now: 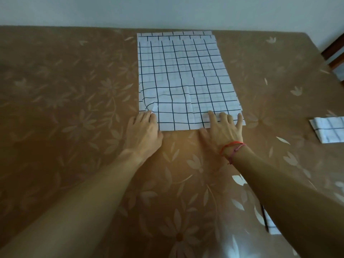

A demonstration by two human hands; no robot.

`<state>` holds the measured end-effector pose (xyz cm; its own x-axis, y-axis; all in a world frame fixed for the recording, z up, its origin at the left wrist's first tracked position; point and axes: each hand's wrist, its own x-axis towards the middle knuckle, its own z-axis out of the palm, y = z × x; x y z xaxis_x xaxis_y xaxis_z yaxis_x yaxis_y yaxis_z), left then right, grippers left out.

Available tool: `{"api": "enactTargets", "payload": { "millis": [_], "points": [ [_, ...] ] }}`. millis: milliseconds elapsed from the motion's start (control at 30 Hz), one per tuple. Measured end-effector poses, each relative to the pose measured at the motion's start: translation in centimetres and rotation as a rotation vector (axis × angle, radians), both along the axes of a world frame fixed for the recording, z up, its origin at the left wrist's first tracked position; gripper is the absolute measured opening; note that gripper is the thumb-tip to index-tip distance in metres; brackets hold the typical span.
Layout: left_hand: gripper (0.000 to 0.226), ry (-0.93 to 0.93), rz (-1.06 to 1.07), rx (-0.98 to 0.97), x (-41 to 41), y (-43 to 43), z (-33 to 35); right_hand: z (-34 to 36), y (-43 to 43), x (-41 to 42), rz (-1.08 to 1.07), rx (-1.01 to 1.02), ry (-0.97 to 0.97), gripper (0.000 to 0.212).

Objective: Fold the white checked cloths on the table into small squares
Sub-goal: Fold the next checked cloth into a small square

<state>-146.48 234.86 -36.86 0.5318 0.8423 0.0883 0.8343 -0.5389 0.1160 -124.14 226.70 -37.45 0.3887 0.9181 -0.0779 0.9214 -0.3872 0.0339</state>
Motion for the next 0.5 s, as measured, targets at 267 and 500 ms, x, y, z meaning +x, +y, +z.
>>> {"api": "enactTargets", "payload": {
  "millis": [267, 500],
  "points": [
    [0.063, -0.043, -0.055, 0.02, -3.5, -5.2, 1.8, 2.1, -5.8, -6.0, -0.101, -0.129, 0.092, 0.103],
    [0.033, -0.186, -0.032, 0.061, -8.2, -10.0, 4.8, 3.7, -10.9, -11.6, -0.059, -0.106, 0.115, 0.094]
  ]
}}
